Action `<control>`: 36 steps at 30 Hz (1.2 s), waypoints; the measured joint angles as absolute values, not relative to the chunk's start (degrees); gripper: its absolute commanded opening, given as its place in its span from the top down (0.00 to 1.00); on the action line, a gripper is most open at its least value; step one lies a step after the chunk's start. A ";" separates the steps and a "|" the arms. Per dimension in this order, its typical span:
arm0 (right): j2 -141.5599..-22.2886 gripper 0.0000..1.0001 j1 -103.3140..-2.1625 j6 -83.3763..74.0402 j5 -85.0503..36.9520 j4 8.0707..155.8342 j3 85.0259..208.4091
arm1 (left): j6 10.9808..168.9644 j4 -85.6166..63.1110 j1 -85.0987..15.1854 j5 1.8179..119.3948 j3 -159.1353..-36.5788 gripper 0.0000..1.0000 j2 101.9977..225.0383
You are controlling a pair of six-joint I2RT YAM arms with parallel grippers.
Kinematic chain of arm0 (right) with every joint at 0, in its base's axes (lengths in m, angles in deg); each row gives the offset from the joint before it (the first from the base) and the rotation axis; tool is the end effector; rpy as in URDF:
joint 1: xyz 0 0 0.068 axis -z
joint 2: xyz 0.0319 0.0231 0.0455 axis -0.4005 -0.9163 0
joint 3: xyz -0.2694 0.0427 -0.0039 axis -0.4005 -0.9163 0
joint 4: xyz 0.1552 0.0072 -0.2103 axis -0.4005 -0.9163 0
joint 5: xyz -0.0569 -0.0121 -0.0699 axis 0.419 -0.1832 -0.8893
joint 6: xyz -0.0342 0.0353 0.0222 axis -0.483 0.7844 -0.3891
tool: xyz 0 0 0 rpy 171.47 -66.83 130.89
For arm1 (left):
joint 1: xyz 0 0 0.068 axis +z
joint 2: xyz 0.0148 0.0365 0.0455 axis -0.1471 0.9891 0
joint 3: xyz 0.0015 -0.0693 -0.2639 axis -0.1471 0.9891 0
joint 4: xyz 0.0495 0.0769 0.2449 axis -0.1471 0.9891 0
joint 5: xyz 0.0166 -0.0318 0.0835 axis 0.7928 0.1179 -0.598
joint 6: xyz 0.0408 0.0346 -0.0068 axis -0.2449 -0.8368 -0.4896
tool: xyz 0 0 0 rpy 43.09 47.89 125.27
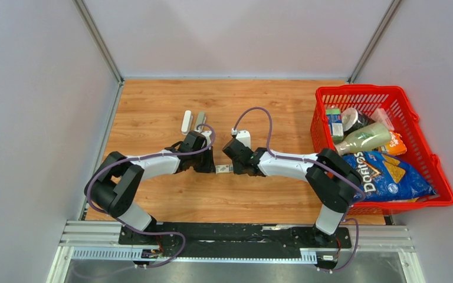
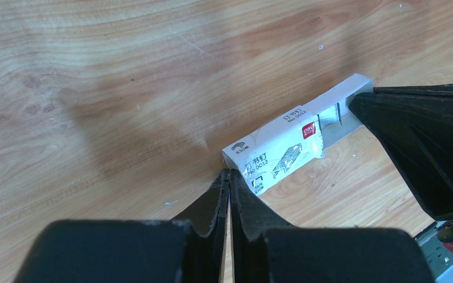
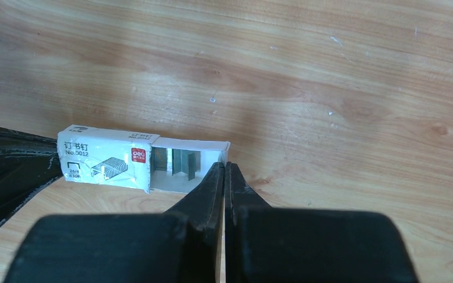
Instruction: Unload the staples from the stapler
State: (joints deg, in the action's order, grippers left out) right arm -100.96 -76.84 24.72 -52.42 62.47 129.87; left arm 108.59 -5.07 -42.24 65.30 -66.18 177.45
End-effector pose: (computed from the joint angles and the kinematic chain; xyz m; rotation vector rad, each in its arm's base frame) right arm 0.2144 0.2659 0.1625 -0.2585 2.5259 0.1250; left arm 0.2357 -0.1672 0.1458 0.1814 2.6132 -0.7170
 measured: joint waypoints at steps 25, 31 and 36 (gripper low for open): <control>-102.12 0.82 -77.81 25.14 -45.97 65.95 130.09 | 108.63 -5.12 -43.20 65.47 -66.37 0.91 177.69; -101.11 0.80 -77.83 24.85 -47.26 65.60 129.96 | 108.70 -5.12 -43.37 65.47 -66.37 0.91 177.69; -98.31 0.78 -77.87 24.75 -48.29 65.53 128.97 | 108.72 -5.12 -43.70 65.45 -66.35 0.91 177.67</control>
